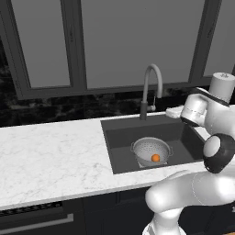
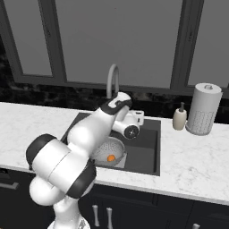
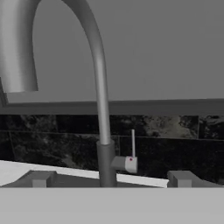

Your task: Put the colander in the sink, put the tangerine in the colander, and turn on the sink faucet and pour water over the colander.

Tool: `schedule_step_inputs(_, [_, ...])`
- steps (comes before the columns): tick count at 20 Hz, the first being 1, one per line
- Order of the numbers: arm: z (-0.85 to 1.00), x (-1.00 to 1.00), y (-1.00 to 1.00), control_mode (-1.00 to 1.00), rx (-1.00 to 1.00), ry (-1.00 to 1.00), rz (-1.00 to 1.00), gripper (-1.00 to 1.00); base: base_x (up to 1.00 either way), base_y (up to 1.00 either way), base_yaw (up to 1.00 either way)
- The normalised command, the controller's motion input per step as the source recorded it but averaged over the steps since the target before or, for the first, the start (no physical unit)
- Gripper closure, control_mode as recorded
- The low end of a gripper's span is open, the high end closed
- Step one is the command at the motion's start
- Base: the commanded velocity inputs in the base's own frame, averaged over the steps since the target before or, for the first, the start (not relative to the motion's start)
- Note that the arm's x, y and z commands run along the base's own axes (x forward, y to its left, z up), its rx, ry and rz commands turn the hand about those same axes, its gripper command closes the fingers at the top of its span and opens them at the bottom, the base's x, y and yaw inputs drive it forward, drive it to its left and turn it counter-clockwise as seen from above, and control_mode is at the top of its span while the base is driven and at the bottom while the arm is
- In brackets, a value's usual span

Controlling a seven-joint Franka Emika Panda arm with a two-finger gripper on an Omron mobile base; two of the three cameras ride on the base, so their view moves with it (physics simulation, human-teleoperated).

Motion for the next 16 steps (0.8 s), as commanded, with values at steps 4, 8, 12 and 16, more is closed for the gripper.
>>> schedule_step_inputs(4, [-0.48,0.29,0.0,-1.0,0.02,-0.08,0.0,-1.0,0.0,0.0,0.0])
schedule_step_inputs(8, [-0.3,0.31,0.0,-1.0,0.03,-0.07,0.0,-1.0,0.0,0.0,0.0])
schedule_step_inputs(12, [-0.02,0.33,0.0,-1.0,0.04,-0.07,0.0,-1.0,0.0,0.0,0.0])
schedule_step_inputs(16, [0.0,0.29,0.0,-1.0,0.05,-0.06,0.0,-1.0,0.0,0.0,0.0])
